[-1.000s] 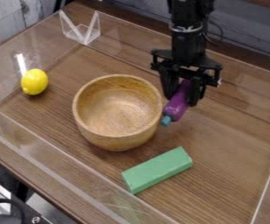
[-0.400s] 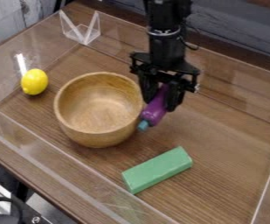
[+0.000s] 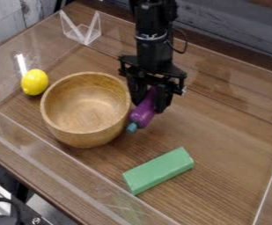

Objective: Put the purple eggplant in the brown bowl

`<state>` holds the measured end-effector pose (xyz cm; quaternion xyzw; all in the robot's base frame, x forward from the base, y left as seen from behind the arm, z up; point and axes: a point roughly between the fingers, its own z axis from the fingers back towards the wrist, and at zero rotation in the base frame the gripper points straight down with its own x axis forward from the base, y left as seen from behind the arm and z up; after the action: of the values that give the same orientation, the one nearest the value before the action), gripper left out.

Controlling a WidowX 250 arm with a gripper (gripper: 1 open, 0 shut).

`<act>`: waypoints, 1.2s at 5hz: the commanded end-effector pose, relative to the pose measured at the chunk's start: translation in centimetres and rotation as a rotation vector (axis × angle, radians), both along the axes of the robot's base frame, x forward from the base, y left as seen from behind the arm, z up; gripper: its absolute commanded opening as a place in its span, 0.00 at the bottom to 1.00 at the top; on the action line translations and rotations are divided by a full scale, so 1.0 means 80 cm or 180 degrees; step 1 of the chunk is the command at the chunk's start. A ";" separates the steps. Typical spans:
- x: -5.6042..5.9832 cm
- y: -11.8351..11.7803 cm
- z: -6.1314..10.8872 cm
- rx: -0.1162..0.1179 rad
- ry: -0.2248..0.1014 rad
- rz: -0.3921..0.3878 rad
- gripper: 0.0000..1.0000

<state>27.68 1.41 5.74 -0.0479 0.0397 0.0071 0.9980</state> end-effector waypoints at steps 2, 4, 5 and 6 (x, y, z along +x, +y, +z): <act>-0.006 0.016 0.023 0.0046 -0.0185 0.0027 0.00; -0.021 0.062 0.025 0.0113 -0.0184 0.0088 0.00; -0.027 0.078 0.017 0.0139 -0.0162 0.0116 0.00; -0.034 0.080 0.008 0.0150 -0.0131 0.0126 0.00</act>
<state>24.62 7.24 5.27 -0.0344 0.0390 0.0237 0.9984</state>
